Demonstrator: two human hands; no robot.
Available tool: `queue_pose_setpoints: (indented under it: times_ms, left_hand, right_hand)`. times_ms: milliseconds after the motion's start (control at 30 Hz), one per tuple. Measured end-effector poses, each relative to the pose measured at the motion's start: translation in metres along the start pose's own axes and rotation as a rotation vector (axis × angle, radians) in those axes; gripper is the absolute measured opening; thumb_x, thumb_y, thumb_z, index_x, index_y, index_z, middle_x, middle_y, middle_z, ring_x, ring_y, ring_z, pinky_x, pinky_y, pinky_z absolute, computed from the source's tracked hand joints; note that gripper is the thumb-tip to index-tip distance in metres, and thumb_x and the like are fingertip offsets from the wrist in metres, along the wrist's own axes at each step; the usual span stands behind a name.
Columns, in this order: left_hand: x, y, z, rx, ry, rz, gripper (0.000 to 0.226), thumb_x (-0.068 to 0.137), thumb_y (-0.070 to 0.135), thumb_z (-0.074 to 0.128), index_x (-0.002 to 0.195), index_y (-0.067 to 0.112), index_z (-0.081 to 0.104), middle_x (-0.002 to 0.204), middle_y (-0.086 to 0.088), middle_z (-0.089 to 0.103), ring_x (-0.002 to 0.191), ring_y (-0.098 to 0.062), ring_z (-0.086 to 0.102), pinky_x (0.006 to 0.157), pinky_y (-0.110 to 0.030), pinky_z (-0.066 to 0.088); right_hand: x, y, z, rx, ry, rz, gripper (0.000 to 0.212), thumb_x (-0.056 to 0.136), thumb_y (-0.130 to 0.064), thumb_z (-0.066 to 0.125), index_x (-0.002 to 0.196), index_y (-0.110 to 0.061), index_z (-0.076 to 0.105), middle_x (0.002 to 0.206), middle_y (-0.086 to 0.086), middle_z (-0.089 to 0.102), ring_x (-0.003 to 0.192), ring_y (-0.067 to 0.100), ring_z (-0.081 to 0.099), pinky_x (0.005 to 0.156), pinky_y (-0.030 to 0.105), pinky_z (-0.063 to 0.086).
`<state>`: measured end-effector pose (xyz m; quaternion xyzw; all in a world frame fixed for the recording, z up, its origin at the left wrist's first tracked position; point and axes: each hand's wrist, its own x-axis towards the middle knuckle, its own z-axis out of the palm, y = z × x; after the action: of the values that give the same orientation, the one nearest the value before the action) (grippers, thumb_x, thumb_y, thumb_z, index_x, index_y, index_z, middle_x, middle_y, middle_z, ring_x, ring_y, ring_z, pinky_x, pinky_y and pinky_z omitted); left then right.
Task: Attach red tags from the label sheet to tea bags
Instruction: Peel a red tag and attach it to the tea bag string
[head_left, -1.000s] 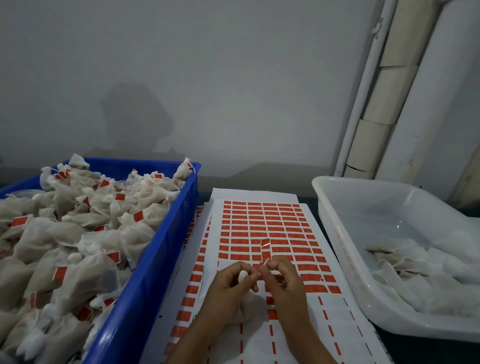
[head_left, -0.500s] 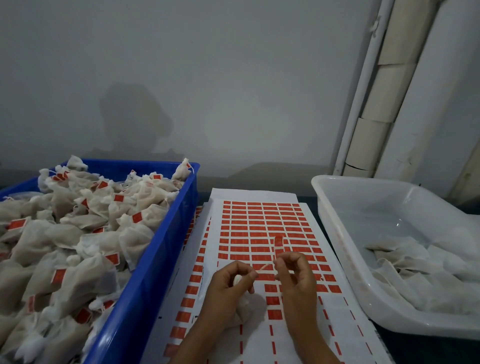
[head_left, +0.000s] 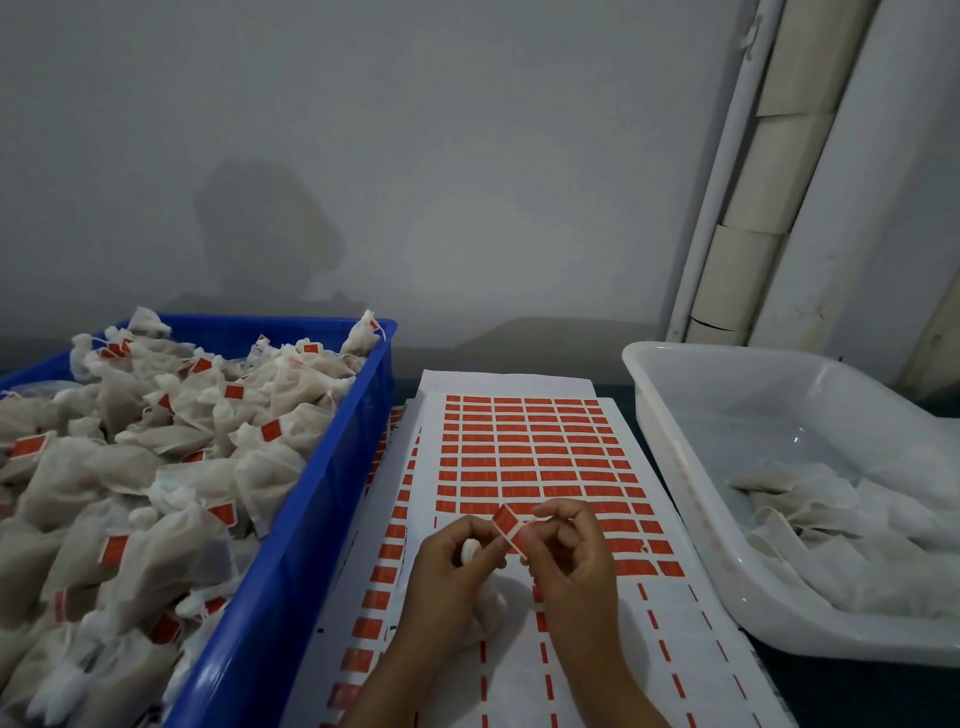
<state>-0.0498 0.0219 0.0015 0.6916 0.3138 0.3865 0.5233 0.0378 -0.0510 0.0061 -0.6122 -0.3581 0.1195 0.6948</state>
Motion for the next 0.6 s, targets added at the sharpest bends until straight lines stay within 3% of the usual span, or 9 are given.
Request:
queue_pose_setpoints:
  times_ms: [467, 600]
  left_hand:
    - [0.0004, -0.0009, -0.0006, -0.022, 0.004, 0.018, 0.01, 0.085, 0.026, 0.06, 0.077, 0.025, 0.066, 0.075, 0.019, 0.067, 0.077, 0.0, 0.062, 0.062, -0.004, 0.047]
    - [0.0001, -0.0012, -0.0001, -0.033, -0.004, 0.016, 0.011, 0.085, 0.024, 0.06, 0.077, 0.026, 0.066, 0.075, 0.019, 0.068, 0.077, 0.001, 0.062, 0.061, -0.003, 0.046]
  right_hand:
    - [-0.0012, 0.0014, -0.0005, -0.065, -0.015, 0.041, 0.013, 0.079, -0.022, 0.067, 0.087, -0.026, 0.057, 0.083, -0.009, 0.068, 0.077, 0.007, 0.066, 0.071, 0.017, 0.056]
    - [-0.001, 0.0013, 0.0, -0.097, -0.03, 0.016, 0.011, 0.08, -0.023, 0.065, 0.085, -0.03, 0.058, 0.081, -0.016, 0.067, 0.08, 0.002, 0.065, 0.071, 0.015, 0.055]
